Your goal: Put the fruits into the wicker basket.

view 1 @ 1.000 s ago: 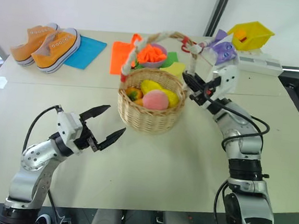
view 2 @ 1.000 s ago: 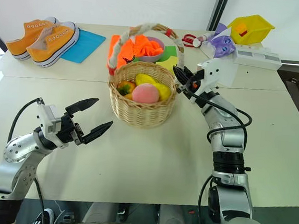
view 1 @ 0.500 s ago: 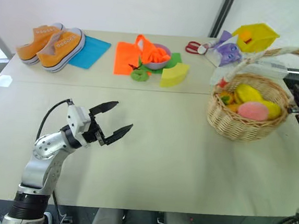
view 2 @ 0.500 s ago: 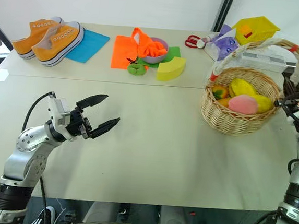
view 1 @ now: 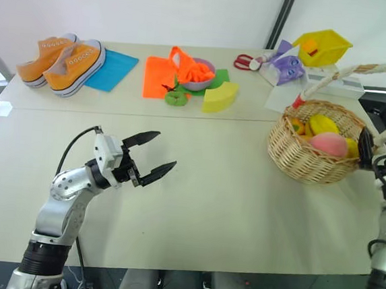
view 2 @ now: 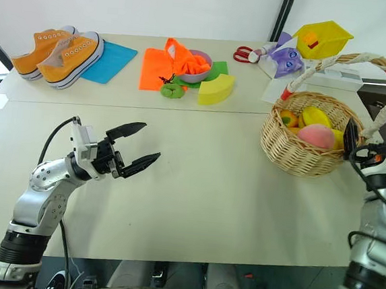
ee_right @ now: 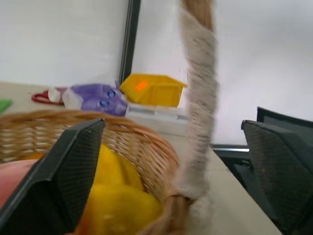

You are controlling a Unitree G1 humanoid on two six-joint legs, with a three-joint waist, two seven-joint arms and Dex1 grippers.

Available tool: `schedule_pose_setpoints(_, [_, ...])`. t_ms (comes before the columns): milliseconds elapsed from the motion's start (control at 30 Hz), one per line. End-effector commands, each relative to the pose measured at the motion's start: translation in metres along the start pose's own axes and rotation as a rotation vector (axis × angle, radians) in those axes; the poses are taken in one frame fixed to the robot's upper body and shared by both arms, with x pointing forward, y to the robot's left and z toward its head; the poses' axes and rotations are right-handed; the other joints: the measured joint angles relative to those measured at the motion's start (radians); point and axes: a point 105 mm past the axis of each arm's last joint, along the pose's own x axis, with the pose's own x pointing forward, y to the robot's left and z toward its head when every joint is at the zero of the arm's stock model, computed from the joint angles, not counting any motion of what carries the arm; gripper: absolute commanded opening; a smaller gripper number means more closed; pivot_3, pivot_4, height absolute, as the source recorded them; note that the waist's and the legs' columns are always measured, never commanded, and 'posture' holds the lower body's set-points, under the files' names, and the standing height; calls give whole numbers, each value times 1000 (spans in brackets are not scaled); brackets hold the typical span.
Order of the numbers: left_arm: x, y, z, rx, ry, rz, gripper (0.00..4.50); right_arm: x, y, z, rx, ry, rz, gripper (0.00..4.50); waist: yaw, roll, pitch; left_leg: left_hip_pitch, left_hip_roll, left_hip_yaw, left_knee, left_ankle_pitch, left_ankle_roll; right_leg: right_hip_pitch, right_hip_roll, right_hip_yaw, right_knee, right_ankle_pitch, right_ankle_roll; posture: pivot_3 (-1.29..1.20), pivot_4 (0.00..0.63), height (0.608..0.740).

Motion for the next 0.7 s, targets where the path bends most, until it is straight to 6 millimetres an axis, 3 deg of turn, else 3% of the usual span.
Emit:
schedule_pose_setpoints(33, [-1,3,4,20,-11,34,4500,-19,33,34,-63,-152,18,4403,0,0,0,0,0,0,0,0,0,0,0,0,0,0,0,0,150,740])
schedule_pose_setpoints(100, [-2,6,1,5,10,63,4500,-22,69,39,-42,-181,171,4403,-7,1,-1,0,1,2,0,0,0,-1,1,3,0,0,0,0,150,740])
schedule_pose_setpoints(233, [-5,16,-5,6,65,126,4500,-29,145,28,95,-119,558,4403,-26,-1,-1,2,2,6,0,0,0,-1,3,7,0,0,0,0,150,740])
schedule_pose_setpoints(333, [-15,26,-8,34,105,191,4500,-39,182,19,220,-28,834,4403,-24,-1,-1,3,4,6,0,0,0,-1,4,7,0,0,-1,0,150,740])
schedule_pose_setpoints(467, [-41,44,-10,79,155,305,4500,-41,186,-5,222,119,1065,4403,-21,-1,-1,2,4,5,0,-1,1,-2,5,7,0,0,-1,0,150,740])
schedule_pose_setpoints(700, [-93,75,-21,105,272,520,4500,-23,182,-10,158,141,1213,4403,-22,-2,-1,1,5,6,0,-1,1,-3,4,7,-1,1,-1,0,150,740])
